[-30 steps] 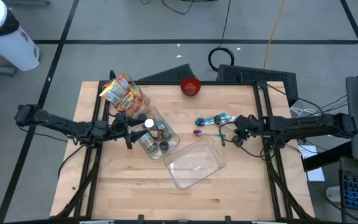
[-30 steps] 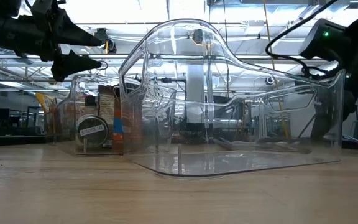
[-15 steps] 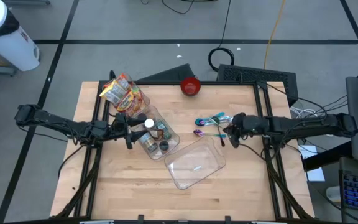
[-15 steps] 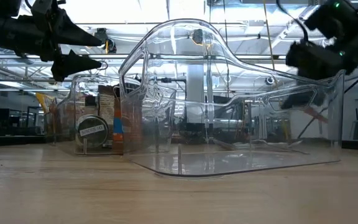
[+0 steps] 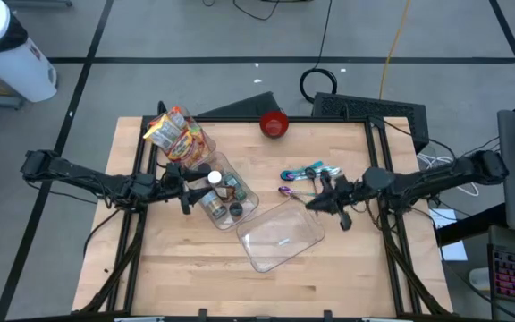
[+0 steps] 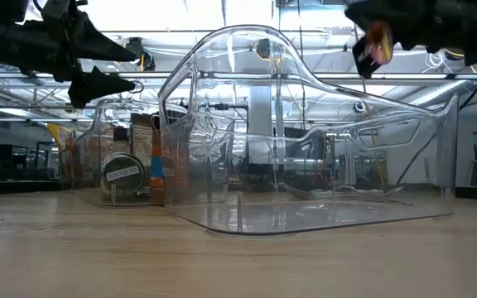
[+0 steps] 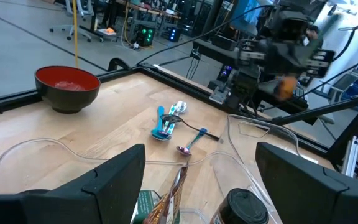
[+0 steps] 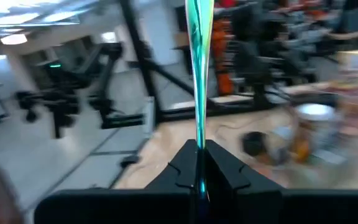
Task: Pick & Place Food Item
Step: Put the middle green spoon into the bottom transparent bin
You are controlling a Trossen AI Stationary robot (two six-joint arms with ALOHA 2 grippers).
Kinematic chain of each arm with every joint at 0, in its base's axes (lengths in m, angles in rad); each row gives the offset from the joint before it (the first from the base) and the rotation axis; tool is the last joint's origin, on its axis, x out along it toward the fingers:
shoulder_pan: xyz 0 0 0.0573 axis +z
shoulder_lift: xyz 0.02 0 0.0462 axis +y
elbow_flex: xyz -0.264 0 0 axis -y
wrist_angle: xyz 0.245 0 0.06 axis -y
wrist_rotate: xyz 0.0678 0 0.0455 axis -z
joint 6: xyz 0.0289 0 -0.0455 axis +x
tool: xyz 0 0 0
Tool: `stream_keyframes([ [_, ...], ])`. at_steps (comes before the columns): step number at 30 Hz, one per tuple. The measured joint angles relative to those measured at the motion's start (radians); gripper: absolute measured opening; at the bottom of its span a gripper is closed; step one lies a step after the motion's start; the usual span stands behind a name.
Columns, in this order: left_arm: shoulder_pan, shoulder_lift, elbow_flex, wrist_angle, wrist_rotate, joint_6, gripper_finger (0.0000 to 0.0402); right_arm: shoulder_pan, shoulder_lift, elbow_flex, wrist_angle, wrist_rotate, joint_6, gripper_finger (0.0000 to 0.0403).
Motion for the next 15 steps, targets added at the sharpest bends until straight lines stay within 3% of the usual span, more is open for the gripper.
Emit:
stream_keyframes([
  [5, 0.0, 0.0, 0.0, 0.0, 0.0, 0.0, 0.0312, 0.076, 0.158, 0.085, -0.01, -0.008, -0.008, 0.0003],
  [11, 0.0, 0.0, 0.0, 0.0, 0.0, 0.0, 0.0313, 0.153, 0.354, 0.297, -0.42, -0.005, -0.121, 0.0003],
  [15, 0.0, 0.0, 0.0, 0.0, 0.0, 0.0, 0.0312, 0.179, 0.476, 0.411, -0.563, -0.005, -0.163, 0.0003],
])
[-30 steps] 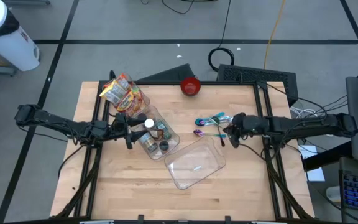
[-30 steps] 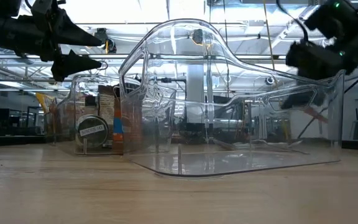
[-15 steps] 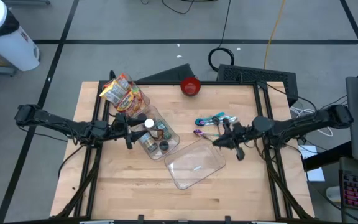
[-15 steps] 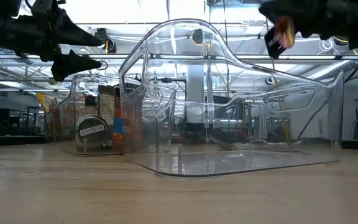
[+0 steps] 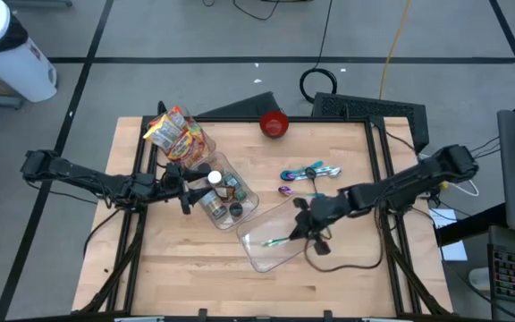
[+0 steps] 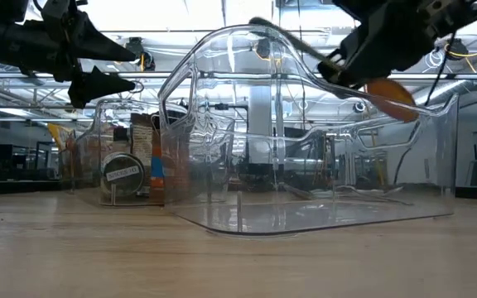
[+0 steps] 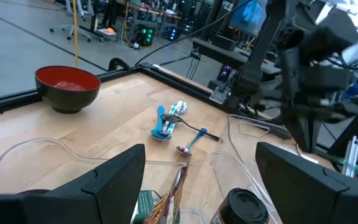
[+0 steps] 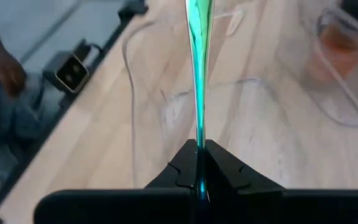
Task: Pick & Place Food Item
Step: Put the middle green spoon into the bottom transparent bin
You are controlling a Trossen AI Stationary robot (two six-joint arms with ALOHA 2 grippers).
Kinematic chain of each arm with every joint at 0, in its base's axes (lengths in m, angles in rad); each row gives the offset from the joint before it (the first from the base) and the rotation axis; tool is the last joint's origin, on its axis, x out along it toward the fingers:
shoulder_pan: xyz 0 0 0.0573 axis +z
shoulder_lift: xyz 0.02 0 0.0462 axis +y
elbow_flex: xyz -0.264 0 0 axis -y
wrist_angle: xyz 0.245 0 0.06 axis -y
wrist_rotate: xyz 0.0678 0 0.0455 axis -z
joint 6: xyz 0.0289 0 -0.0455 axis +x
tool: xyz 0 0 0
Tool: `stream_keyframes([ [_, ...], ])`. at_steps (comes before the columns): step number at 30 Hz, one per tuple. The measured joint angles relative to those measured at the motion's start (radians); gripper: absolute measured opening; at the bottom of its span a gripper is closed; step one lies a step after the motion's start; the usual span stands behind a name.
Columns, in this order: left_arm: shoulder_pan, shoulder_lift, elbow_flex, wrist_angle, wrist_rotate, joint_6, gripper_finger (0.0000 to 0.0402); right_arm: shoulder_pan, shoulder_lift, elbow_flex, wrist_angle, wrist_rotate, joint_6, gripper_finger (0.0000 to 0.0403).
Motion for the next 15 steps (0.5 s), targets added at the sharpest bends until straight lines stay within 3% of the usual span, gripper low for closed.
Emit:
stream_keyframes([
  [5, 0.0, 0.0, 0.0, 0.0, 0.0, 0.0, 0.0312, 0.004, 0.13, 0.105, -0.089, -0.003, -0.078, 0.0004],
  [15, 0.0, 0.0, 0.0, 0.0, 0.0, 0.0, 0.0312, -0.038, 0.299, 0.165, -0.121, -0.002, -0.139, 0.0004],
])
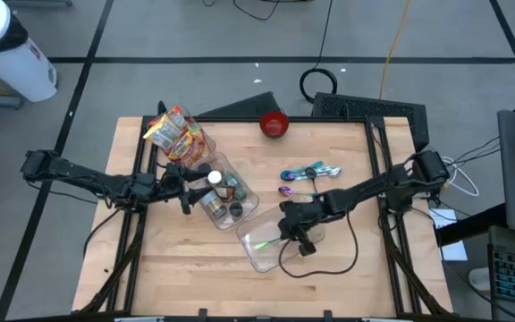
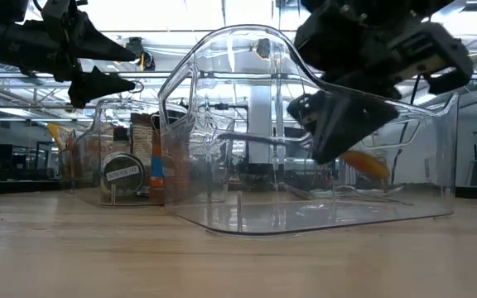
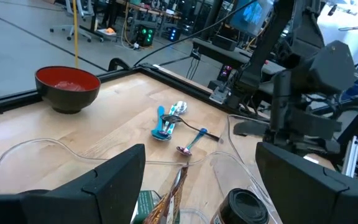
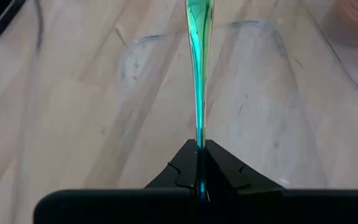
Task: Pick & Place Food Item
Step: Put the middle green spoon into the bottom transparent bin
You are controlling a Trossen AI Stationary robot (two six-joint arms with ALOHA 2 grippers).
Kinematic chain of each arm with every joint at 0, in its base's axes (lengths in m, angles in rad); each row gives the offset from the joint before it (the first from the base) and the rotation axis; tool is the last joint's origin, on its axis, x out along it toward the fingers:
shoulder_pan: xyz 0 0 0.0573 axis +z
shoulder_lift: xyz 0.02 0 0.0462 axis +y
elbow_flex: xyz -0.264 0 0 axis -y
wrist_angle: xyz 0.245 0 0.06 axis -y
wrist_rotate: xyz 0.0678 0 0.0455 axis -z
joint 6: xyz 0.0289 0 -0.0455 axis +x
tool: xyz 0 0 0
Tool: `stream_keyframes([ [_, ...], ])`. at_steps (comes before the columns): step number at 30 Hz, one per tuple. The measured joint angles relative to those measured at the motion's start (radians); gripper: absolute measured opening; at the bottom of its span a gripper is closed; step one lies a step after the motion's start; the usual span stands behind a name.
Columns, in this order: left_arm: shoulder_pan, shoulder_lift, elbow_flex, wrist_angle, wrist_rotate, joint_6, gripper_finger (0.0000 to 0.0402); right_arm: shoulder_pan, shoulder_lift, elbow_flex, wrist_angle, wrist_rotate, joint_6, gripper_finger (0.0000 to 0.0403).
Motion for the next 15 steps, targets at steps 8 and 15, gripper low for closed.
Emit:
stream_keyframes([
  [8, 0.0, 0.0, 0.0, 0.0, 0.0, 0.0, 0.0312, -0.004, 0.096, 0.064, 0.002, -0.009, -0.064, 0.0004],
  [15, 0.0, 0.0, 0.0, 0.0, 0.0, 0.0, 0.0312, -0.002, 0.135, 0.116, 0.003, -0.011, -0.11, 0.0004],
])
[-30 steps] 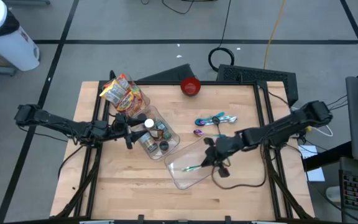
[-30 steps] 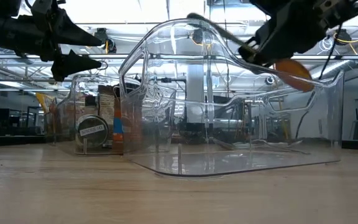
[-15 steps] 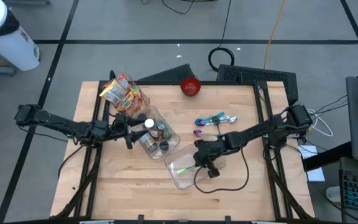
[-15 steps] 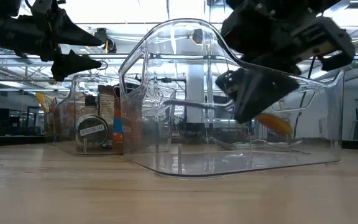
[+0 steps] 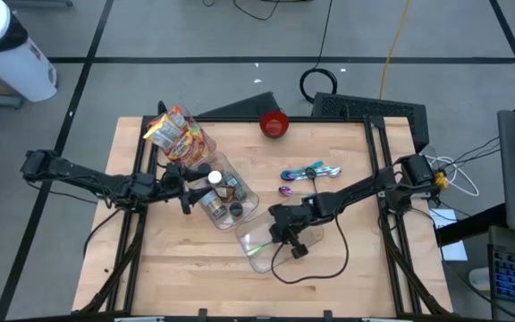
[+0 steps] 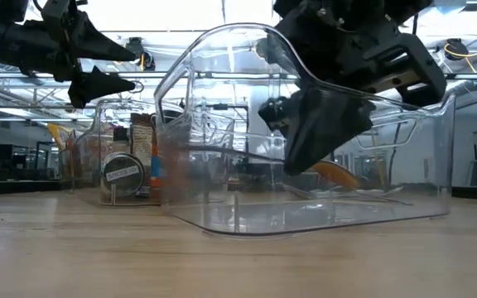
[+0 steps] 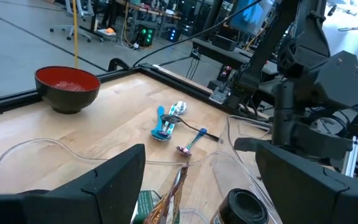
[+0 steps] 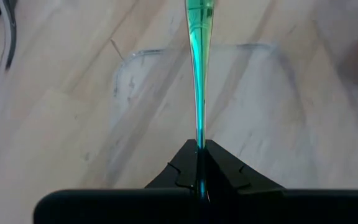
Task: Pick & Place Food Item
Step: Put the middle green spoon into the bottom transparent bin
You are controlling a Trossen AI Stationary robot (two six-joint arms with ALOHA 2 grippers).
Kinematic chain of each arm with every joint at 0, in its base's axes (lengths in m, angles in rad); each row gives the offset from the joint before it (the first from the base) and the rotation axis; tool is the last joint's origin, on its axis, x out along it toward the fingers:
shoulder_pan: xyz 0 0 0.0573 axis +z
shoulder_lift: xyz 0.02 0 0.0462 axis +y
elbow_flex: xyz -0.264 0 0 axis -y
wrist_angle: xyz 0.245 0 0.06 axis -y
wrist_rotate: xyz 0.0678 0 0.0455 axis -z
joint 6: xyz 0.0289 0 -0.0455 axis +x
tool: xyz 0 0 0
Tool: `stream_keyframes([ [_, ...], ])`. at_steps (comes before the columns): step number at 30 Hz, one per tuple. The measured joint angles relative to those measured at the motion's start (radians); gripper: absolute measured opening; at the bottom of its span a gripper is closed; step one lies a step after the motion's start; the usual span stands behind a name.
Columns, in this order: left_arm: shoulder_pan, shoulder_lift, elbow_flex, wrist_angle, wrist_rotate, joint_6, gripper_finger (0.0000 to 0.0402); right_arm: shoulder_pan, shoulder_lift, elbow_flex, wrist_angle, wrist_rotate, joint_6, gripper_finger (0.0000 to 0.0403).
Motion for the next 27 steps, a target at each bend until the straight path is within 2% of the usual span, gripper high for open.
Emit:
stream_keyframes([
  [17, 0.0, 0.0, 0.0, 0.0, 0.0, 0.0, 0.0312, 0.046, 0.0, 0.003, 0.148, 0.007, -0.072, 0.0004],
  [21, 0.0, 0.0, 0.0, 0.0, 0.0, 0.0, 0.0312, 0.045, 0.0, 0.003, 0.172, -0.021, -0.071, 0.0004],
  [27, 0.0, 0.0, 0.0, 0.0, 0.0, 0.0, 0.0312, 0.041, -0.006, 0.003, 0.117, -0.007, -0.069, 0.0004],
])
